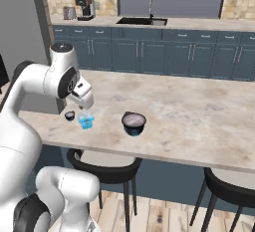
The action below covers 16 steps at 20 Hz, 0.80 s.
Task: Stack the yogurt containers by placing the smaller containers on top of the larger containers.
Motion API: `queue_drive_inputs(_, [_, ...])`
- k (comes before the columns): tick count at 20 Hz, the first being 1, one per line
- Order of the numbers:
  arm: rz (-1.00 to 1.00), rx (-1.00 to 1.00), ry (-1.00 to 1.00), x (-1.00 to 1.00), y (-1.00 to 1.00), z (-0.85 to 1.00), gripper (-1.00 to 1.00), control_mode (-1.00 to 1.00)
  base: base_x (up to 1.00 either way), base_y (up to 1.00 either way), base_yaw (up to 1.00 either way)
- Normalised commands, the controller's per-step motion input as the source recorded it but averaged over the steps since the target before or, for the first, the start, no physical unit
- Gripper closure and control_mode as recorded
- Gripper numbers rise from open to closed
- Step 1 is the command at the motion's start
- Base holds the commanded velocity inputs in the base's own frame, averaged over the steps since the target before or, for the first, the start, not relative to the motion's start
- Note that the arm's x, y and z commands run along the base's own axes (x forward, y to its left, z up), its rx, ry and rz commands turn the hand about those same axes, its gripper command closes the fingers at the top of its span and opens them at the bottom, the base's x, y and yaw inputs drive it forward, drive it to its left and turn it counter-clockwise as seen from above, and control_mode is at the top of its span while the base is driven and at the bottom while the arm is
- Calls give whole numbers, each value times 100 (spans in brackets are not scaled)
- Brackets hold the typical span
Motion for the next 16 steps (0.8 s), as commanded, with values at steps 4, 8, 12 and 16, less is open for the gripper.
queue_drive_inputs(4, [-25,-4,0,7,12,-13,-100,-100,0,0,0])
queue_drive_inputs(8, [-32,-2,5,5,5,-17,-100,-100,0,0,0])
queue_drive_inputs(12, [-28,0,1,4,4,-21,-100,-100,0,0,0])
queue_drive_inputs(16, [-24,4,2,9,1,-22,-100,-100,0,0,0])
